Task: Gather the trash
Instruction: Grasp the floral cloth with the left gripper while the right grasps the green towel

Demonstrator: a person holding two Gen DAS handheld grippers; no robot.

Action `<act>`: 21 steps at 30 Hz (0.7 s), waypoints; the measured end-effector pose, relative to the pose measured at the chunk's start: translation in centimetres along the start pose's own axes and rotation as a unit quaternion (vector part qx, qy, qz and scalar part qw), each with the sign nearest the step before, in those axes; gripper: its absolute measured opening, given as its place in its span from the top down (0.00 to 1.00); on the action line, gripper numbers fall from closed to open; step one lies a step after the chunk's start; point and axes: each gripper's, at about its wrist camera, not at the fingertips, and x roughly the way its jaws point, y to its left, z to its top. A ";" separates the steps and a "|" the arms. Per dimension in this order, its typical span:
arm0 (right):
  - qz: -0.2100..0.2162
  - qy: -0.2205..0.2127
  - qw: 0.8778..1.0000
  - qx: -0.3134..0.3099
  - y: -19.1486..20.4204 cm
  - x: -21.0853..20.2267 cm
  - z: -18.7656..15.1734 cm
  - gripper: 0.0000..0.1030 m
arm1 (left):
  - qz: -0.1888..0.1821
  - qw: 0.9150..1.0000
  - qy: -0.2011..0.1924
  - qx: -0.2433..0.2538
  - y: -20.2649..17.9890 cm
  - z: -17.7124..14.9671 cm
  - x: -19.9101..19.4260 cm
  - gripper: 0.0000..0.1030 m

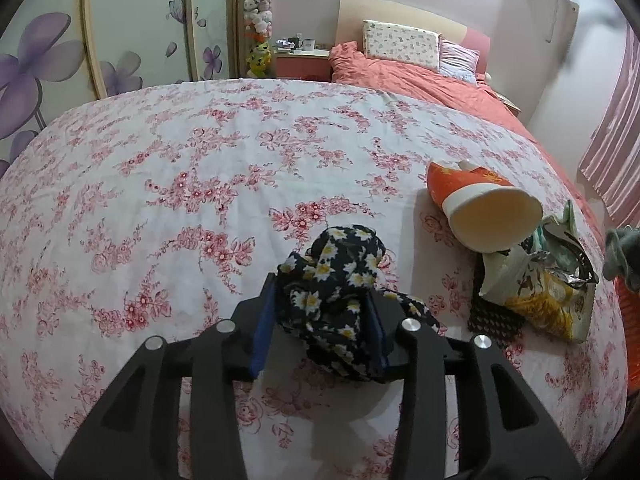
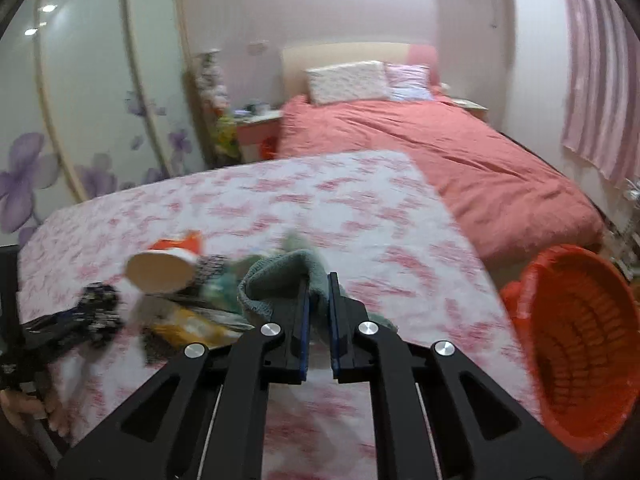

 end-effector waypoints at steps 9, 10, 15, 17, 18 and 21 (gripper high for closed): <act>-0.044 0.074 0.996 0.036 -3.9 3.2 -2.3 0.92 | 0.005 1.000 0.004 -0.001 -0.1 0.0 0.2 0.58; -0.041 0.080 0.995 0.037 -3.8 3.6 -2.4 0.92 | 0.005 1.000 0.004 -0.001 -0.1 0.1 0.3 0.57; -0.039 0.090 0.995 0.034 -3.8 4.5 -2.6 0.82 | 0.002 1.000 0.003 0.001 -0.5 0.2 0.5 0.57; -0.036 0.092 0.994 0.036 -3.8 4.7 -2.5 0.76 | -0.001 1.000 0.002 0.006 -0.8 0.3 0.5 0.57; -0.036 0.094 0.994 0.037 -3.7 4.8 -2.4 0.75 | -0.002 1.000 0.002 0.010 -1.1 0.4 0.6 0.57; -0.041 0.098 0.994 0.031 -3.6 5.3 -2.2 0.75 | -0.005 1.000 0.003 0.014 -1.5 0.6 0.8 0.57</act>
